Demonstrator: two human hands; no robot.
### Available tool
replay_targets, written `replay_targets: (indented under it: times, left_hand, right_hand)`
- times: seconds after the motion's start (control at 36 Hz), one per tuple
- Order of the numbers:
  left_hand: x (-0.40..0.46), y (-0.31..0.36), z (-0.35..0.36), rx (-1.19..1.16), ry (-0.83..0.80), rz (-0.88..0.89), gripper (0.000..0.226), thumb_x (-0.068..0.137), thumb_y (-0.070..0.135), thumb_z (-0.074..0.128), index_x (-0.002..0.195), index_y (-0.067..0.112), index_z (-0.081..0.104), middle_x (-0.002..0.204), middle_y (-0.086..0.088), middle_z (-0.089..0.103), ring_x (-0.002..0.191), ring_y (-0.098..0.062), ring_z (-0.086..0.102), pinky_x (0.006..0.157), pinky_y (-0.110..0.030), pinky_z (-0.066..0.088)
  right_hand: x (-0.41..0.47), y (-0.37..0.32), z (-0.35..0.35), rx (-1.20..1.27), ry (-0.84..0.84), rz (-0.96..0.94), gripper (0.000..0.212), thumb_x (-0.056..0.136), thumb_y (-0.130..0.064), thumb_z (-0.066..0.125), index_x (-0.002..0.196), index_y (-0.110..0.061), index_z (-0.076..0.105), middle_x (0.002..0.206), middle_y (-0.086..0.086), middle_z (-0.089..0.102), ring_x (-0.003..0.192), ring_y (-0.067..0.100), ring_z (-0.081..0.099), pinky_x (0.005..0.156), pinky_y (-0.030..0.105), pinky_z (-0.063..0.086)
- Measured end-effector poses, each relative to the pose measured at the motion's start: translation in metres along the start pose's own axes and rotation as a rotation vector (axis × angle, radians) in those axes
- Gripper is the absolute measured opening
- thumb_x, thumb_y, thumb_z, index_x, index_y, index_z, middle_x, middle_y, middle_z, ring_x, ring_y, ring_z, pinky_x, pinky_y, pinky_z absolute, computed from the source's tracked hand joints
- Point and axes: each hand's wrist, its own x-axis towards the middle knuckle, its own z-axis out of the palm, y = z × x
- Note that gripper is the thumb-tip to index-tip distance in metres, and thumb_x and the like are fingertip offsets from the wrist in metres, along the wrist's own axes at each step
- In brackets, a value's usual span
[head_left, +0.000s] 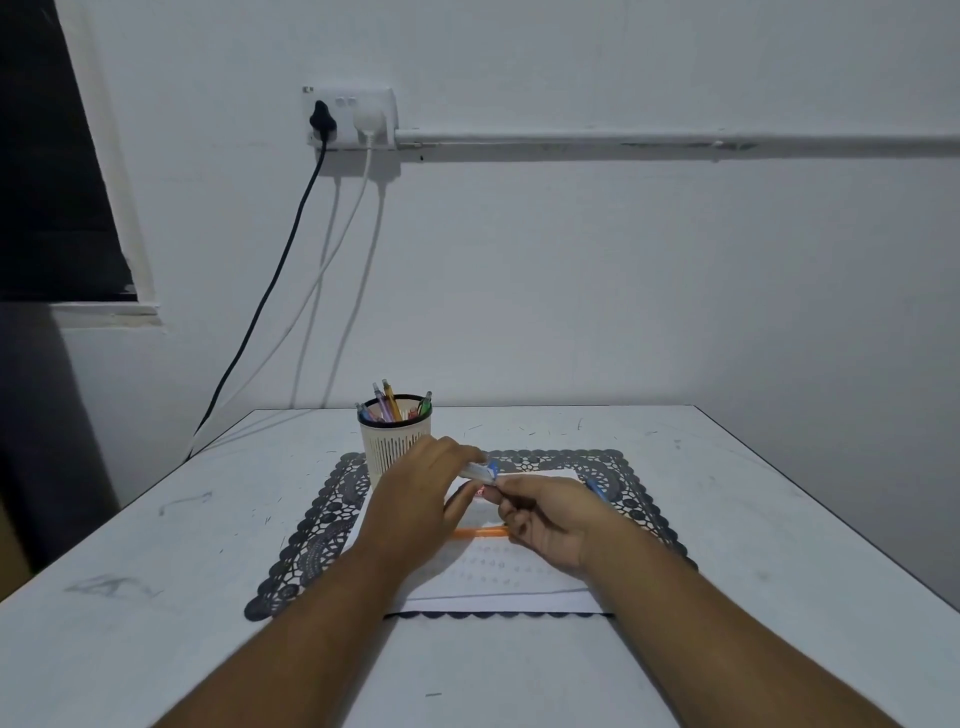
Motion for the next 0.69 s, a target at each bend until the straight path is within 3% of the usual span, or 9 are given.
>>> replay_targets:
  times: [0.22, 0.31, 0.47, 0.69]
  left_hand:
    - [-0.0008, -0.0026, 0.0020, -0.023, -0.014, -0.029, 0.025, 0.099, 0.041, 0.056, 0.117, 0.025, 0.065, 0.107, 0.013, 0.063, 0.099, -0.012, 0.054, 0.081, -0.028, 0.044]
    - [-0.0007, -0.0030, 0.0020, -0.010, -0.015, -0.045, 0.028, 0.098, 0.042, 0.054, 0.117, 0.025, 0.066, 0.107, 0.013, 0.064, 0.100, -0.011, 0.054, 0.082, -0.027, 0.044]
    - [-0.0017, -0.0083, 0.0029, 0.043, -0.029, -0.089, 0.023, 0.092, 0.030, 0.073, 0.113, 0.023, 0.068, 0.105, 0.010, 0.066, 0.099, -0.014, 0.053, 0.080, -0.031, 0.047]
    - [-0.0017, -0.0061, 0.0034, 0.062, -0.039, -0.088, 0.026, 0.085, 0.026, 0.080, 0.109, 0.025, 0.069, 0.103, 0.012, 0.067, 0.097, -0.014, 0.055, 0.077, -0.028, 0.045]
  right_hand:
    - [-0.0028, 0.0001, 0.0010, -0.003, 0.001, -0.005, 0.009, 0.099, 0.002, 0.061, 0.106, 0.005, 0.067, 0.097, 0.023, 0.074, 0.058, 0.013, 0.057, 0.044, 0.019, 0.046]
    - [-0.0041, -0.0014, 0.0011, -0.010, 0.019, -0.023, 0.008, 0.098, 0.001, 0.064, 0.104, 0.005, 0.068, 0.089, 0.020, 0.074, 0.055, 0.012, 0.057, 0.044, 0.019, 0.046]
    - [-0.0067, -0.0046, -0.0001, -0.012, 0.056, -0.041, 0.006, 0.094, 0.001, 0.071, 0.097, 0.005, 0.073, 0.081, 0.015, 0.074, 0.053, 0.011, 0.058, 0.045, 0.018, 0.048]
    - [-0.0094, -0.0042, -0.0022, -0.190, 0.113, -0.108, 0.011, 0.093, -0.006, 0.074, 0.096, 0.005, 0.076, 0.069, 0.012, 0.068, 0.046, 0.012, 0.052, 0.051, 0.025, 0.047]
